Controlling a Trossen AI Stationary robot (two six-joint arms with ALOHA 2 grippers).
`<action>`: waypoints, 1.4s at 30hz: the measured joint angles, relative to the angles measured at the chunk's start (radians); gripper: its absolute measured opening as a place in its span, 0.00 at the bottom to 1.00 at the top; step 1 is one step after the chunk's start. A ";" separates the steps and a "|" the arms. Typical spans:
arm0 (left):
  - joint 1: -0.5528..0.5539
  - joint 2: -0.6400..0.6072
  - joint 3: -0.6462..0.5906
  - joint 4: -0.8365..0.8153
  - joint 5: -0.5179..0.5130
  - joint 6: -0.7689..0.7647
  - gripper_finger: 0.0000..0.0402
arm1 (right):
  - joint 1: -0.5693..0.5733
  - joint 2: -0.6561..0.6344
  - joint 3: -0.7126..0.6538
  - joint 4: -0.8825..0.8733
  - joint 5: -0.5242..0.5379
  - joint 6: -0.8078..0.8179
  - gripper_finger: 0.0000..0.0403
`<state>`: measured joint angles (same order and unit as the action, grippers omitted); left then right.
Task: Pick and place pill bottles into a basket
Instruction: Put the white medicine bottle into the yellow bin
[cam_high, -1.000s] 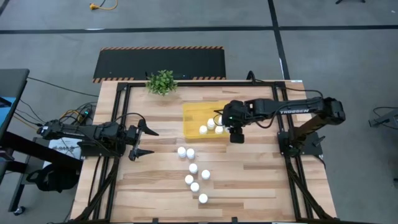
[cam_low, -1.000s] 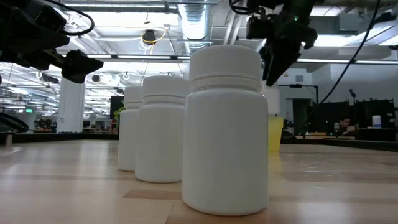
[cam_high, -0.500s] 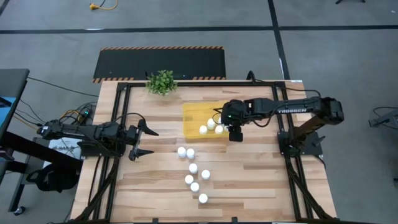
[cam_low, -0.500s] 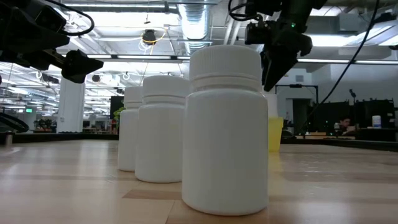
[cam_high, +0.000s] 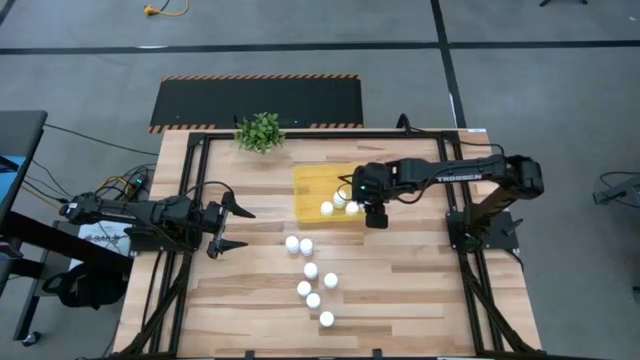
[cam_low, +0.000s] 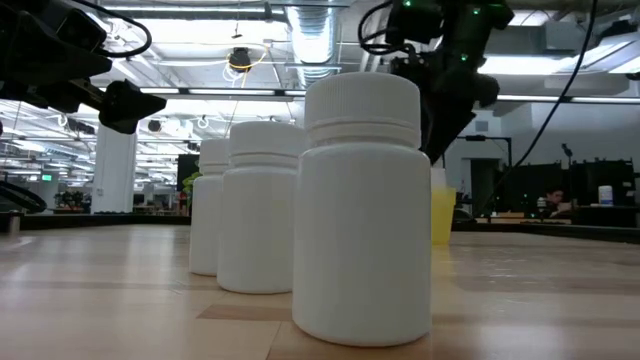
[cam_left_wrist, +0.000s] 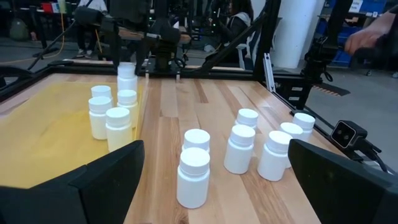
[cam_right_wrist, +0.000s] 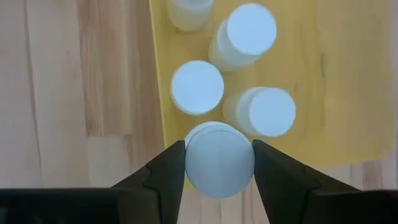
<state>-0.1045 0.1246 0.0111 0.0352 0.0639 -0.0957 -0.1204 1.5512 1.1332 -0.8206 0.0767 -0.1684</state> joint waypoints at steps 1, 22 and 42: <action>0.000 0.000 0.000 0.000 0.000 0.000 0.96 | 0.000 0.006 0.001 0.008 0.000 0.000 0.40; 0.000 0.000 0.000 0.000 0.000 0.007 0.96 | 0.000 0.041 0.003 -0.018 -0.003 -0.016 0.43; 0.000 0.000 0.000 0.000 0.000 0.001 0.96 | 0.000 0.041 0.003 -0.039 -0.002 -0.026 0.43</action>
<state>-0.1045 0.1244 0.0110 0.0351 0.0639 -0.0952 -0.1204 1.5925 1.1358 -0.8597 0.0746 -0.1947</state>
